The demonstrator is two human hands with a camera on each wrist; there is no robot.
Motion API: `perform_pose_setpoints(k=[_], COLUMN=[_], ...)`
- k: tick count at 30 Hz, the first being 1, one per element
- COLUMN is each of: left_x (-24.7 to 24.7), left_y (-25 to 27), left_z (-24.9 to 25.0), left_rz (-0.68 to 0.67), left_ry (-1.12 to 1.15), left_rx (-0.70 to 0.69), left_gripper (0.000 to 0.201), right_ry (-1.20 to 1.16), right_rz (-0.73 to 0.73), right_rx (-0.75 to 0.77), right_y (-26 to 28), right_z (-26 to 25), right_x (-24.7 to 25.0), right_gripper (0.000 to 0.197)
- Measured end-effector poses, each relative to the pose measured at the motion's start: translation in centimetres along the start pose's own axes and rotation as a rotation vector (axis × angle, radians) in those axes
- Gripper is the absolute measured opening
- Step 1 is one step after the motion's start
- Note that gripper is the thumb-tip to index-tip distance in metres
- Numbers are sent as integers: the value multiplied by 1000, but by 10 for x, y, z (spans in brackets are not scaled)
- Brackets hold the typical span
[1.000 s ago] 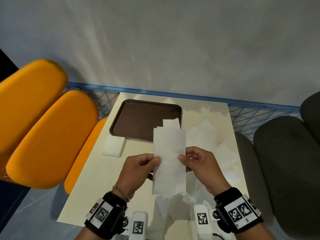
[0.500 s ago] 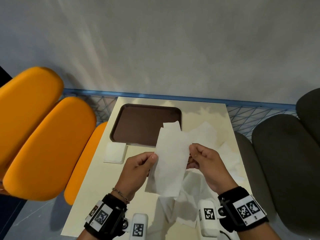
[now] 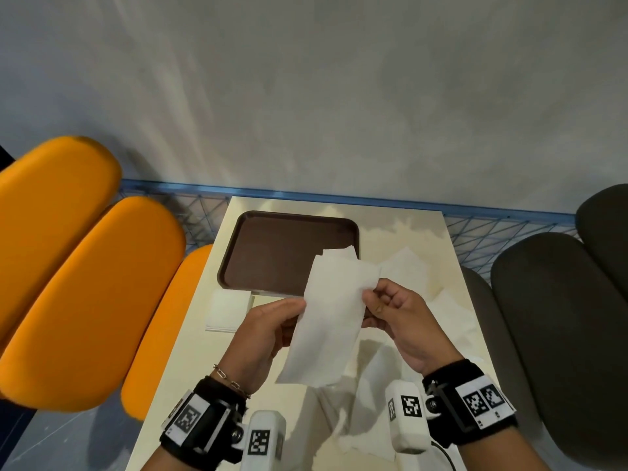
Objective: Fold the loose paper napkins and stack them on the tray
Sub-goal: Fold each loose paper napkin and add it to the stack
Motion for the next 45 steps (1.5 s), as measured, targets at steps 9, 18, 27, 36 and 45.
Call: perform_pose_setpoints(k=[9, 18, 27, 36, 45], left_x=[6, 19, 5, 3, -8], left_y=[-3, -5, -7, -9, -13], left_z=[-9, -18, -22, -14, -9], left_rz=[-16, 187, 146, 206, 164], left_ry=[22, -114, -116, -272, -346], left_rx=[43, -64, 27, -68, -105], left_gripper=[41, 10, 19, 12, 7], right_ry=[128, 325, 333, 181, 212], right_rz=[14, 282, 301, 11, 42], right_rx=[-18, -21, -13, -115, -75], right_y=[-3, 11, 24, 34, 39], right_z=[1, -6, -6, 12, 12], right_x=[-6, 6, 13, 9, 12], right_gripper=[18, 24, 21, 20, 10])
Point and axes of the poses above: each hand's wrist, its own y-axis away from the middle knuckle, its own x-axis out of the back of the hand, z = x × y, the point moved 7 cm from there along -y, towards the middle knuckle, and after that the axes turned 13 degrees about -z, right-handed, at the moved point
